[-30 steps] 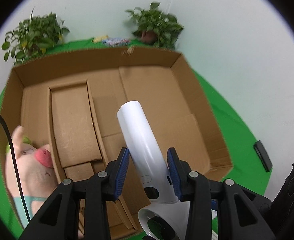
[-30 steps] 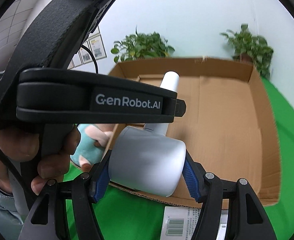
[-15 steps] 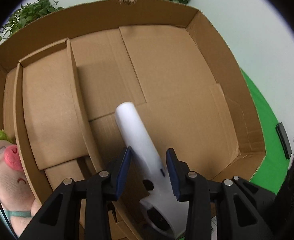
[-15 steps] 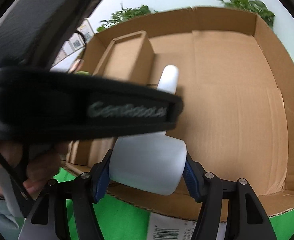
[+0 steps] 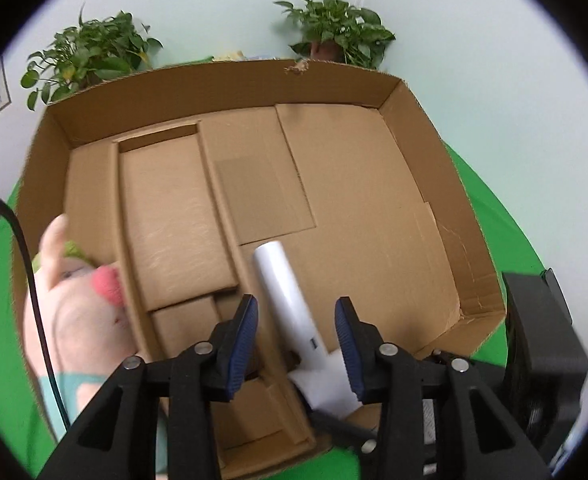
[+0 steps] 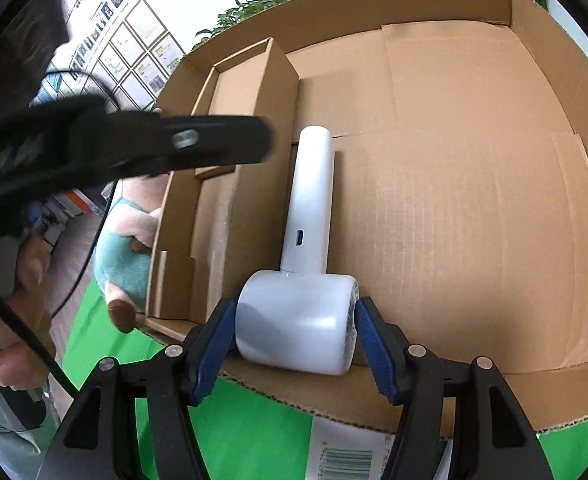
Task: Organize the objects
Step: 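Lower the hair dryer beside the narrow tray and open both grippers, then withdraw both grippers from the box toward the white product box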
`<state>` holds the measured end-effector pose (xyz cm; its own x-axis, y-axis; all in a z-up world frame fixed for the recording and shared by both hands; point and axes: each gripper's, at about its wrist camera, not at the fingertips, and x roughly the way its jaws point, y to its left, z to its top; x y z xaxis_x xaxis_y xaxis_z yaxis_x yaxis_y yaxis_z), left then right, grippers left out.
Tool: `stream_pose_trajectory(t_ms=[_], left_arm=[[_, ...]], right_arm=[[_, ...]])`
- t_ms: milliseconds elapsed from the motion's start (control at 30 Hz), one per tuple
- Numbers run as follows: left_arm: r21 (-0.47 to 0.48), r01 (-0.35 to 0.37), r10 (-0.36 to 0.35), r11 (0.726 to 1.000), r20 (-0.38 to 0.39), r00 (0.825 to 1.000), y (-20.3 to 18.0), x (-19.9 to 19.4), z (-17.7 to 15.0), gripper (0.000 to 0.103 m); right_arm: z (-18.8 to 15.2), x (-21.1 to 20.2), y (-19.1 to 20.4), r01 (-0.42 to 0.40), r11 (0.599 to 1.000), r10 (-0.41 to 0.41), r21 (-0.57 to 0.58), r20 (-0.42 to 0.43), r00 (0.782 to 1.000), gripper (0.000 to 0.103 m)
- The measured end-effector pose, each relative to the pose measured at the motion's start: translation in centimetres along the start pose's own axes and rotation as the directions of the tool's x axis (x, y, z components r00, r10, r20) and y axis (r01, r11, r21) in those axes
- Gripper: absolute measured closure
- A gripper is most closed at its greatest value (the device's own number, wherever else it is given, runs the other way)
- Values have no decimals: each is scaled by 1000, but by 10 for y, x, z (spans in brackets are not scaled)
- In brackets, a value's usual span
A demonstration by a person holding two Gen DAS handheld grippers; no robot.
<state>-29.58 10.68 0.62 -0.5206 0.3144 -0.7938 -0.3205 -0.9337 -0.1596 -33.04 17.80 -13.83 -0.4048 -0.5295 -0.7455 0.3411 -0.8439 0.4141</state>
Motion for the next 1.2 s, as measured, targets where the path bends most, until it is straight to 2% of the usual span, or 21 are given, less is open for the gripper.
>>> stream_pose_trajectory(t_ms=[167,267,433,467,500,700,800,867,900,933,967,1033,1067,1100,1133,1200], left_arm=[[-16,-9,8,1000,-32,999,21,2,-23,63],[-31,19,-20,999,-47,999,30,6,-39,63],[-59,55,-57,997,-33,998,39,2,-50,65],[-61,61,-63,996,-32,998,40,1,-51,65],[-62,65,-67,996,-36,997,40,1,-52,65],[-40,62,-63,997,-42,997,39,-1,-57,65],[-26,50,-51,998,-40,998,38,-2,-62,65],[-32,11,-11,999,-10,1000,38,-6,-66,65],[-32,-5,6,999,13,1000,36,-10,-68,65],[-31,-25,26,999,41,999,33,-16,-72,65],[-26,-53,55,998,79,995,29,-24,-75,65],[-21,-106,108,994,148,983,22,-41,-82,64],[-22,-139,141,990,199,970,17,-54,-86,62],[-24,-157,158,987,242,958,13,-65,-91,52],[-31,-169,171,985,287,942,8,-76,-96,34],[-69,-198,209,978,378,902,-1,-98,-108,16]], right_arm=[[4,1,6,16,999,-16,32,-1,1000,45],[-6,-3,7,13,998,-12,65,-6,1000,45],[0,2,13,22,997,-21,75,-16,1000,45],[-2,3,15,27,997,-26,75,-14,1000,45],[-19,5,17,33,997,-32,72,-13,999,45],[-32,-1,21,84,996,-84,31,-6,996,45],[-34,-7,28,161,987,-160,-26,24,987,43],[-35,-12,32,199,978,-195,-67,61,979,42],[-40,-21,37,208,975,-201,-81,85,976,38],[-45,-28,40,219,971,-209,-94,103,972,29],[-51,-38,46,247,962,-231,-117,135,963,24],[-67,-62,57,328,934,-292,-141,227,929,1],[-77,-78,64,369,918,-320,-146,280,905,1],[-87,-93,68,388,909,-330,-149,309,892,0],[-95,-106,72,406,902,-341,-146,339,877,0],[-107,-124,77,420,899,-350,-126,373,859,0]])
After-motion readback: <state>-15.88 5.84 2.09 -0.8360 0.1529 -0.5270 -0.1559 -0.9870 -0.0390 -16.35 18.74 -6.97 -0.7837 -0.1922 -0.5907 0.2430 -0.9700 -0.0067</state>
